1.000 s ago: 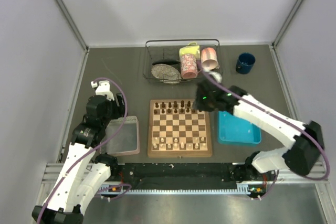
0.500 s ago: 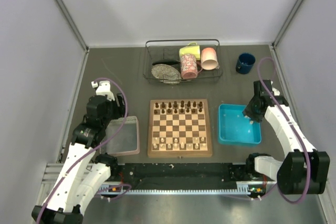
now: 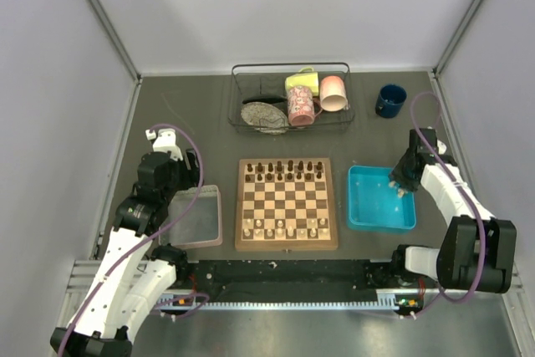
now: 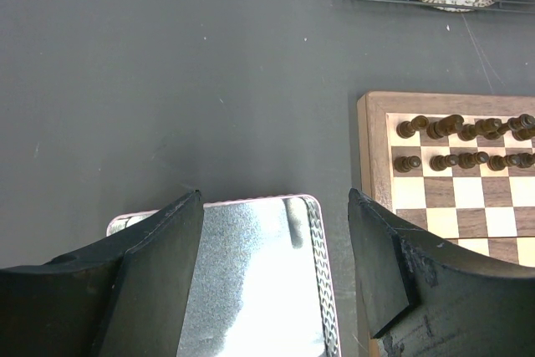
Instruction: Set up the chess pieces on the board
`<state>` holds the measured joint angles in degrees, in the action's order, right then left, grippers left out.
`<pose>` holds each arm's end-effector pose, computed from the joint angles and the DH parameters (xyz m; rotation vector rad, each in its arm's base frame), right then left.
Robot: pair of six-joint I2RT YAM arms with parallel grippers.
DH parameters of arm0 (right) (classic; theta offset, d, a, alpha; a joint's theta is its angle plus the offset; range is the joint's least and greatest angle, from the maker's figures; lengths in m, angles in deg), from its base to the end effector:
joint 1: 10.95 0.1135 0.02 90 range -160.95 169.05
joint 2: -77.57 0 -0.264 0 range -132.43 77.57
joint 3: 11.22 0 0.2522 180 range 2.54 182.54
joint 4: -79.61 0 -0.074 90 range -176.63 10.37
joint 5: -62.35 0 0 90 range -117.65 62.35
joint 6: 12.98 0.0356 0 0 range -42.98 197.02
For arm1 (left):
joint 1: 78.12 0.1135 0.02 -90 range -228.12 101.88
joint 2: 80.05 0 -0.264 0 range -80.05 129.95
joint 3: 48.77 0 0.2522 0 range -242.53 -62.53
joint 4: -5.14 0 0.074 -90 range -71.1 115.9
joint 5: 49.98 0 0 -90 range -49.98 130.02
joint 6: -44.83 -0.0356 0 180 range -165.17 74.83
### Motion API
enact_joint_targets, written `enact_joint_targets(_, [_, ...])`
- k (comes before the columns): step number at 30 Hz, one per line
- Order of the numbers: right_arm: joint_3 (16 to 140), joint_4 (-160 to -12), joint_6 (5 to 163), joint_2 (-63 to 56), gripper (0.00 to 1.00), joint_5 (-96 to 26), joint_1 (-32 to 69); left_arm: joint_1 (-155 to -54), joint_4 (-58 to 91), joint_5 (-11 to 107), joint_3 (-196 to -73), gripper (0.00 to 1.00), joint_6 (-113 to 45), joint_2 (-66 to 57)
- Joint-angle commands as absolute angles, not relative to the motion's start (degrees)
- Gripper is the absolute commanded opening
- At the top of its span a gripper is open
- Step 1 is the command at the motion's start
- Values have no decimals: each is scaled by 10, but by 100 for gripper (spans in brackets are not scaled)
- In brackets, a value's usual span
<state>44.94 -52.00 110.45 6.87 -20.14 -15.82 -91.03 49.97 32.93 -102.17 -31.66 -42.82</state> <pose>0.2254 -0.0239 0.2020 0.9097 2.4918 -0.0112 0.1452 -0.0288 0.2910 -0.0869 2.0687 -0.1556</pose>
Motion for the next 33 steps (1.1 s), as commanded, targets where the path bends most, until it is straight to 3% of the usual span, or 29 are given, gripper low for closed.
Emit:
enact_joint_targets(1, [444,-573,1097,59,34,-197,-173,-912,474,332,-1016,74,-323,-432])
enact_joint_targets(15, [443,-614,1095,5,32,-202,-174,-912,473,332,-1016,74,-323,-427])
enact_joint_targets(24, [438,-621,1094,-9,25,-207,-175,-913,473,330,-1016,74,-323,-427])
enact_joint_targets(27, [436,-621,1093,-7,21,-208,-175,-913,472,331,-1017,74,-323,-427])
enact_joint_targets(33, [446,-578,1092,31,3,-218,-175,-913,472,332,-1016,74,-323,-428])
